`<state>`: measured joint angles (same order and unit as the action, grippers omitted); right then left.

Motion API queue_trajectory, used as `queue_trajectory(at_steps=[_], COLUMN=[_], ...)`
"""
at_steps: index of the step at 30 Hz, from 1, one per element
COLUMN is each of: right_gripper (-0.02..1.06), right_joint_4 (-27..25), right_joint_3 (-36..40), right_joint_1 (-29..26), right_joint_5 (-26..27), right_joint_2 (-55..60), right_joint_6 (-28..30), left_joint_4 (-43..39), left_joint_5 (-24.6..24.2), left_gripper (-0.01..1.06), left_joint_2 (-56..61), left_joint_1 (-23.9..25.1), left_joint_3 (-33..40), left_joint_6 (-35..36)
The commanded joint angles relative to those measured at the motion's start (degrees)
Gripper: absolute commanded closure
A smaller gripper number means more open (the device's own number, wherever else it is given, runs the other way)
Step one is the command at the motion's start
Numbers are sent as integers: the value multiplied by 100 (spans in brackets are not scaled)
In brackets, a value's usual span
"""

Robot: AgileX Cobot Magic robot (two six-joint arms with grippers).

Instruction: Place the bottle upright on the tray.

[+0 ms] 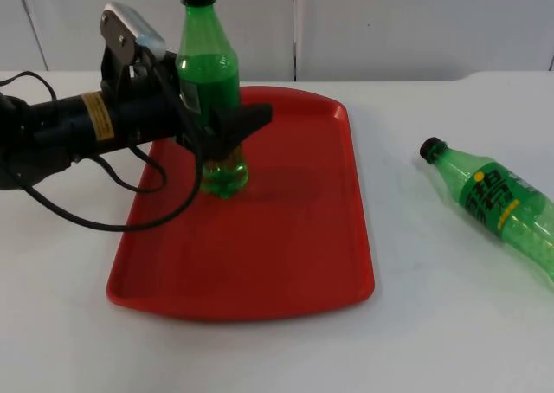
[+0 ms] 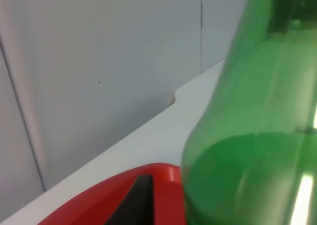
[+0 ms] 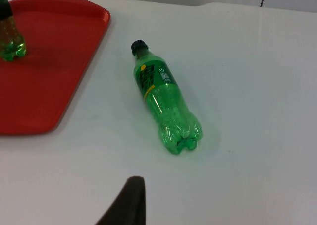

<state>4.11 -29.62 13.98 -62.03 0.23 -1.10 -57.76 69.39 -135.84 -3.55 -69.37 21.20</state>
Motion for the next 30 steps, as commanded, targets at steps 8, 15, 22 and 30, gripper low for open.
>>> queue_trajectory(at_steps=[8, 15, 22, 30], right_gripper=[-1, -1, -1, -1], right_joint_4=[2, 2, 2, 2], right_joint_3=[3, 3, 3, 3], right_joint_1=[1, 1, 1, 1], right_joint_5=[34, 34, 34, 34], right_joint_2=[-23, -23, -23, -23], right_joint_6=[45, 45, 45, 45], left_joint_4=[-1221, -1640, -2388, -3046], left_joint_5=[57, 57, 57, 57], left_gripper=[0, 0, 0, 0], left_joint_2=[-6, -6, 110, 541], left_joint_1=[361, 596, 1242, 1732], left_joint_3=[6, 6, 6, 6], left_joint_6=[479, 814, 1393, 2000])
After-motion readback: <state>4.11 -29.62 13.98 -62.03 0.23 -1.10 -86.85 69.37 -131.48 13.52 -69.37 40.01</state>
